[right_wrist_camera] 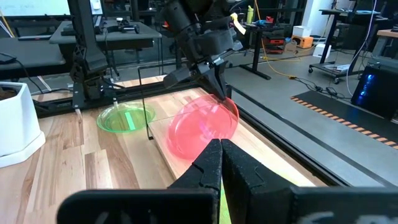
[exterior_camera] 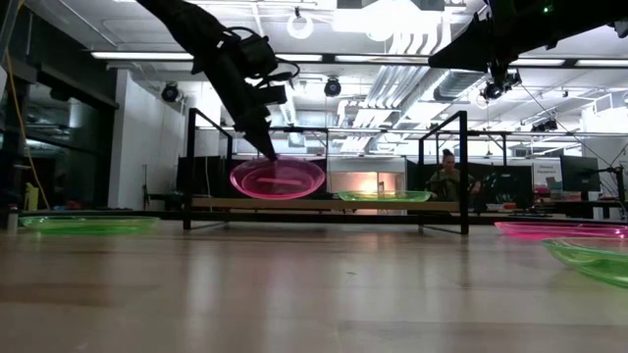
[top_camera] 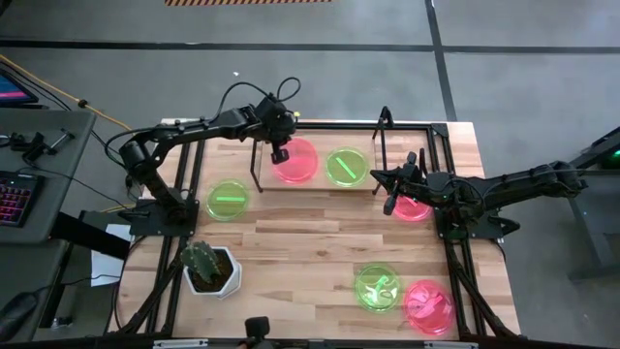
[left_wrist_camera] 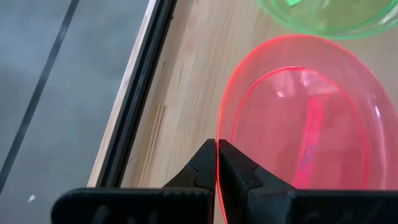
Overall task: Place and stack plates onto a shelf
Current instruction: Put the middle left pink plate on the shelf, then stack the bottom green plate on top of the other green plate on the shelf
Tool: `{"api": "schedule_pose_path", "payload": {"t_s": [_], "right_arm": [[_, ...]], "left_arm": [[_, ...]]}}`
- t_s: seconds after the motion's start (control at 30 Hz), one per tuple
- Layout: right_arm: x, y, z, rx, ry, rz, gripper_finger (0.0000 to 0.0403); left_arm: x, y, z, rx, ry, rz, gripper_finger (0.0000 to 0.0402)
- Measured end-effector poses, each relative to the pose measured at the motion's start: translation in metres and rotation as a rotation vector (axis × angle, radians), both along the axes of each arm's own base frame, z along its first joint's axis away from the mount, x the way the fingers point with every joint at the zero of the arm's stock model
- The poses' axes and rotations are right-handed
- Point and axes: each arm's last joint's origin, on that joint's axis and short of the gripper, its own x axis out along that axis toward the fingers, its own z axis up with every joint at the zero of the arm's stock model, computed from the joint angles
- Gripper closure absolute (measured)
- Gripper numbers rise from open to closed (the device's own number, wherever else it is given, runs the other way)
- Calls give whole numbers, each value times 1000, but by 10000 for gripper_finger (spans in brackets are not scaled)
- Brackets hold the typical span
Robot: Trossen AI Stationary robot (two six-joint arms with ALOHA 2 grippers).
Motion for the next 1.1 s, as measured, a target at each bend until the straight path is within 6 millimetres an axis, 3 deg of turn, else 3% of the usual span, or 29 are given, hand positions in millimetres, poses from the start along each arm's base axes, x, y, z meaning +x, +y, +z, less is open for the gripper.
{"api": "schedule_pose_path", "payload": {"t_s": [0.33,0.8,0.97,1.1], "right_arm": [[0,0,0,0,0,0,402],[0,0,0,0,-1,0,402],[1,0,5,6,-54,0,402],[1,0,6,5,-66,0,402]], "left_arm": [[0,0,0,2,2,1,392],[1,0,3,4,0,0,313],[5,-7,37,-46,-67,-7,290],[2,-29,70,-188,-289,-134,287]]}}
